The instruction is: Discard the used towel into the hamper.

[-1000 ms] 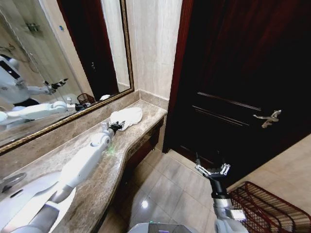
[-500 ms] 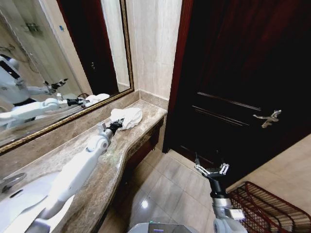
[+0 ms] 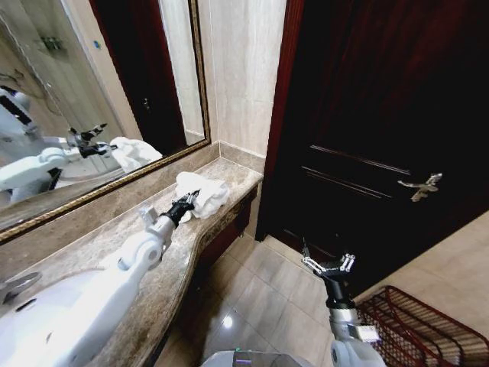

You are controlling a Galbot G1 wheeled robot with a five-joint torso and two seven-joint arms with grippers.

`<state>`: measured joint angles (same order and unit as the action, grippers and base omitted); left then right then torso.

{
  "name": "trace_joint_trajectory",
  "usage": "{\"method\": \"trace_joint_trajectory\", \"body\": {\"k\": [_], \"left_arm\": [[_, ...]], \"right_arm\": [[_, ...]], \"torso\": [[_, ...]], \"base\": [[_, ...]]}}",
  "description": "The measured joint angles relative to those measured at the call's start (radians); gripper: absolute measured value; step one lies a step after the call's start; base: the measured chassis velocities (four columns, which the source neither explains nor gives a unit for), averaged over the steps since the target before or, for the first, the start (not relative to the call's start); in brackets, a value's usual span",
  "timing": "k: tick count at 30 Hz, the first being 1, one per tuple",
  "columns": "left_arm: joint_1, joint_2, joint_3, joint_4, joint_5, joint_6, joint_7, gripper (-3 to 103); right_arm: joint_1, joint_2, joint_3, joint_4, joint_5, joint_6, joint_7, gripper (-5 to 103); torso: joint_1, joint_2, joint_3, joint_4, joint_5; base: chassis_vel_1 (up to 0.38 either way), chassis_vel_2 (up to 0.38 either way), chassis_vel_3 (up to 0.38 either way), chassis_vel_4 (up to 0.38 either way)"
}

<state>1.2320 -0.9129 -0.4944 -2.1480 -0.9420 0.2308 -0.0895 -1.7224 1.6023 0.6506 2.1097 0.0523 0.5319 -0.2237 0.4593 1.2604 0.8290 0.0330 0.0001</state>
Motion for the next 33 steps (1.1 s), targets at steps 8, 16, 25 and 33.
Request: {"method": "trace_joint_trajectory", "body": {"k": [8, 16, 25, 33], "left_arm": [[0.179, -0.165, -0.16, -0.208, 0.157, -0.051, 0.042, 6], [0.283, -0.32, -0.214, -0.309, 0.305, -0.086, 0.059, 6], [0.411, -0.454, -0.218, -0.358, 0.44, -0.163, 0.076, 6], [0.46, -0.539, -0.218, -0.359, 0.524, -0.187, 0.105, 6]], "right_arm": [[0.009, -0.006, -0.018, 0.002, 0.002, -0.006, -0.002, 100], [0.021, -0.01, -0.04, 0.001, 0.006, -0.007, -0.001, 100], [0.012, -0.028, -0.048, 0.021, 0.028, -0.004, 0.003, 100], [-0.014, -0.028, -0.042, 0.033, 0.039, 0.018, -0.002, 100]], "torso": [[0.0, 0.0, 0.0, 0.0, -0.0002], [0.0, 0.0, 0.0, 0.0, 0.0002], [0.0, 0.0, 0.0, 0.0, 0.0], [0.0, 0.0, 0.0, 0.0, 0.0]], "base": [[0.0, 0.0, 0.0, 0.0], [0.0, 0.0, 0.0, 0.0], [0.0, 0.0, 0.0, 0.0], [0.0, 0.0, 0.0, 0.0]]}}
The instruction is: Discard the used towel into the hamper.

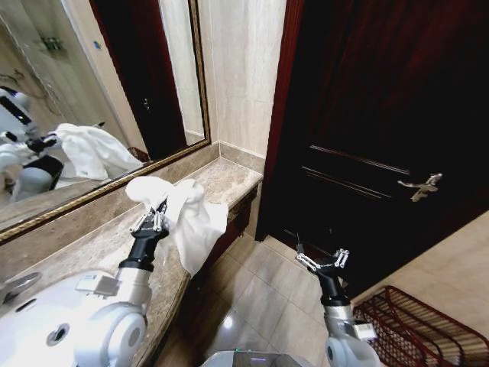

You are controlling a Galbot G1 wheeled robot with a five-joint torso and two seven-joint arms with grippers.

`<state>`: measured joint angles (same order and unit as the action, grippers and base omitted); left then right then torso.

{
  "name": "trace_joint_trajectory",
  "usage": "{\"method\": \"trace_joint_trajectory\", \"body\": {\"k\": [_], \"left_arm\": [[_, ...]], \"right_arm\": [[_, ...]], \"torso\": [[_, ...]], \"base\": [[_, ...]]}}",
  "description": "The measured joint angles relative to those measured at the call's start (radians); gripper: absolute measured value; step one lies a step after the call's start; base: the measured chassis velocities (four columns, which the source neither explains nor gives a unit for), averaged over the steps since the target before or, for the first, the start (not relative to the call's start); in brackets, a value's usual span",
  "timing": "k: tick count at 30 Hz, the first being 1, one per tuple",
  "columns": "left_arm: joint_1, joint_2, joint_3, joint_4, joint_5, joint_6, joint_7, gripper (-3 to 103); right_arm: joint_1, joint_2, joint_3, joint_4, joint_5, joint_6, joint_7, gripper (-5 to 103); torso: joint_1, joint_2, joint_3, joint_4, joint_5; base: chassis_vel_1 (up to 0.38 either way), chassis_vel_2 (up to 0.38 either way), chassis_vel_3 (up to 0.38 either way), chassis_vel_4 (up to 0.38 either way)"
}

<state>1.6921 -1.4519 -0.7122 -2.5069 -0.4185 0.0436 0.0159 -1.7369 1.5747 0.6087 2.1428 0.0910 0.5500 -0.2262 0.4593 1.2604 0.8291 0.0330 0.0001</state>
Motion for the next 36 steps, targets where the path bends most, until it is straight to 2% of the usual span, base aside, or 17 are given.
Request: {"method": "trace_joint_trajectory", "body": {"k": [5, 14, 36], "left_arm": [[0.01, -0.026, 0.02, 0.001, 0.024, -0.008, 0.017, 6], [0.017, -0.019, 0.005, 0.004, 0.037, -0.016, 0.072, 6], [0.02, -0.007, 0.029, 0.007, 0.049, -0.032, 0.094, 6]], "right_arm": [[-0.002, -0.005, 0.005, 0.001, 0.011, 0.004, 0.0, 100], [-0.001, -0.003, 0.008, -0.008, 0.022, 0.021, 0.001, 100], [-0.024, 0.011, 0.014, -0.016, 0.041, 0.058, -0.019, 100]], "torso": [[0.0, 0.0, 0.0, -0.0001, 0.0], [0.0, 0.0, 0.0, -0.0001, 0.0], [0.0, 0.0, 0.0, -0.0001, 0.0]], "base": [[-0.024, -0.033, -0.026, -0.016], [-0.046, -0.045, -0.043, -0.053], [-0.111, -0.117, -0.112, -0.111]]}}
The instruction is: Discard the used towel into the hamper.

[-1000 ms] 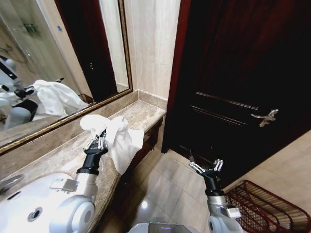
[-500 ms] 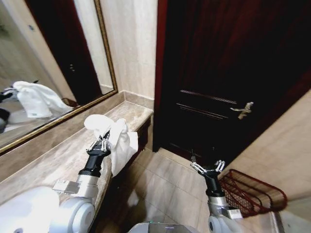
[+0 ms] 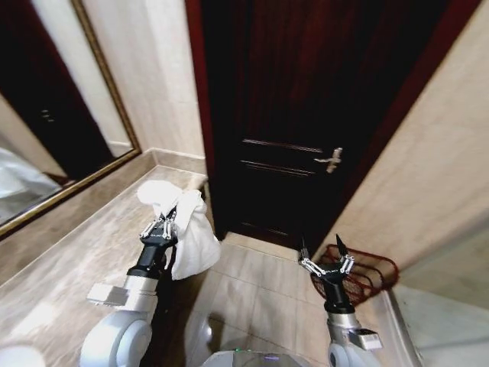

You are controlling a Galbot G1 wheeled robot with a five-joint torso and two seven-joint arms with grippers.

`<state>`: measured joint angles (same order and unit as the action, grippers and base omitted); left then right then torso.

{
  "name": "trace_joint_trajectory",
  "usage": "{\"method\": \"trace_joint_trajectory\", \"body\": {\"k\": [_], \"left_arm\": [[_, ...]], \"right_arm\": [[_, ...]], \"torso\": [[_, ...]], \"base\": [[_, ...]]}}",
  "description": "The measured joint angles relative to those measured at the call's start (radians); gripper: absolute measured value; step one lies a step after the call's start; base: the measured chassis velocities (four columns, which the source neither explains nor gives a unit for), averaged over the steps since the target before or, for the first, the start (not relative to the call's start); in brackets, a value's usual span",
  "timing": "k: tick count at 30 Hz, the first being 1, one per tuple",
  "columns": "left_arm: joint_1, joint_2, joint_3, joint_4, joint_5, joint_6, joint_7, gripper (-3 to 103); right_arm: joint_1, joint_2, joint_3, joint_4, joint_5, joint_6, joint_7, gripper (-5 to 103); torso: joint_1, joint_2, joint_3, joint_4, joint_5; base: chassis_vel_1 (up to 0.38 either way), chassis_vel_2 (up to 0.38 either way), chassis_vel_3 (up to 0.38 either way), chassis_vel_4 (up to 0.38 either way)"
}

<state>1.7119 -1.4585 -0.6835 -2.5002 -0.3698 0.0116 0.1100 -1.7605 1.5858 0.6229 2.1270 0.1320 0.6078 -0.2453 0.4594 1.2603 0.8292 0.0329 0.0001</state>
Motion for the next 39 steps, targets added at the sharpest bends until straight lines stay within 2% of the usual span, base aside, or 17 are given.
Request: {"method": "trace_joint_trajectory", "body": {"k": [39], "left_arm": [[-0.013, 0.007, 0.025, 0.0, 0.003, -0.003, 0.014, 6]], "right_arm": [[0.0, 0.002, 0.007, -0.007, -0.018, 0.013, 0.038, 100]], "torso": [[0.0, 0.0, 0.0, 0.0001, -0.0001]], "base": [[-0.126, -0.127, -0.119, -0.13]]}}
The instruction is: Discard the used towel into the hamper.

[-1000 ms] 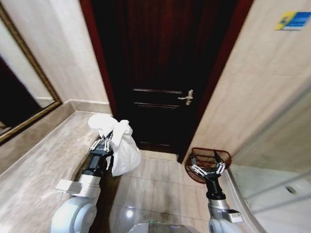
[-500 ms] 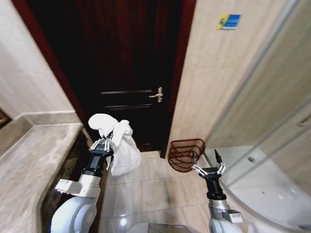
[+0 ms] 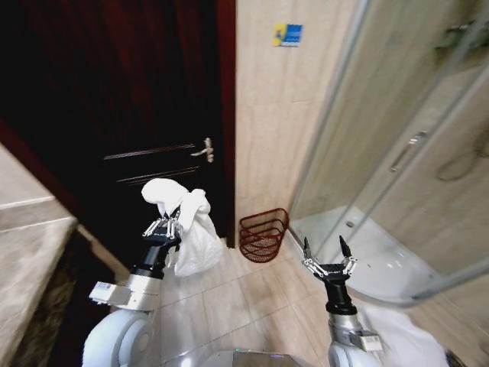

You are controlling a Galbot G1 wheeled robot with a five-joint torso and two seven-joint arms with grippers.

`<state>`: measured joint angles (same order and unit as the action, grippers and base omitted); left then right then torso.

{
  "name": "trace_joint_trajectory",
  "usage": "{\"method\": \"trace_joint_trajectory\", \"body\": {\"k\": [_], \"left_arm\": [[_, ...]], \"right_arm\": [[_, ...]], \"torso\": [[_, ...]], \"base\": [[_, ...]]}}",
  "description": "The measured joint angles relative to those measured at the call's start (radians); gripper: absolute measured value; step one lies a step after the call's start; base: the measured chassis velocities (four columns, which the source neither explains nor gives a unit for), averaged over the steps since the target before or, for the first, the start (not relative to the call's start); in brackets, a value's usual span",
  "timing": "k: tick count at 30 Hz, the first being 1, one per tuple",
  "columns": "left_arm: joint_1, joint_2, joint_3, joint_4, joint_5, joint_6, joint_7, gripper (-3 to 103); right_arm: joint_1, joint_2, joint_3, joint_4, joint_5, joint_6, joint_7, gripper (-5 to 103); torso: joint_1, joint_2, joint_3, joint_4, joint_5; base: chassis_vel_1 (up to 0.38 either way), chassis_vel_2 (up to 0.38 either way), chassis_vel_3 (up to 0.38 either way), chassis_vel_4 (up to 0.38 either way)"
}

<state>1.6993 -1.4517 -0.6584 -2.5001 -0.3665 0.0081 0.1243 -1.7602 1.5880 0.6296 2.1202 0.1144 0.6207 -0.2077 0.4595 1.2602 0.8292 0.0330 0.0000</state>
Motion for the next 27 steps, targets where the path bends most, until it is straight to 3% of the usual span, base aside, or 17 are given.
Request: {"method": "trace_joint_trajectory", "body": {"k": [12, 20, 27], "left_arm": [[-0.044, 0.029, 0.023, 0.057, -0.02, -0.051, -0.003, 6], [-0.161, 0.098, 0.101, 0.295, -0.018, -0.096, -0.003, 6], [-0.268, 0.23, 0.151, 0.495, -0.05, -0.121, 0.011, 6]], "right_arm": [[0.008, 0.006, -0.001, -0.03, -0.013, 0.013, 0.004, 100], [0.009, 0.005, 0.015, -0.053, -0.034, 0.005, 0.018, 100], [-0.016, -0.01, 0.037, -0.026, -0.028, -0.016, 0.039, 100]], "torso": [[0.0, 0.0, 0.0, -0.0002, 0.0], [0.0, 0.0, 0.0, 0.0, -0.0001], [0.0, 0.0, 0.0, 0.0, -0.0002]], "base": [[-0.105, -0.128, -0.128, -0.109], [-0.017, -0.027, -0.009, -0.018], [0.0, 0.0, 0.0, 0.0]]}}
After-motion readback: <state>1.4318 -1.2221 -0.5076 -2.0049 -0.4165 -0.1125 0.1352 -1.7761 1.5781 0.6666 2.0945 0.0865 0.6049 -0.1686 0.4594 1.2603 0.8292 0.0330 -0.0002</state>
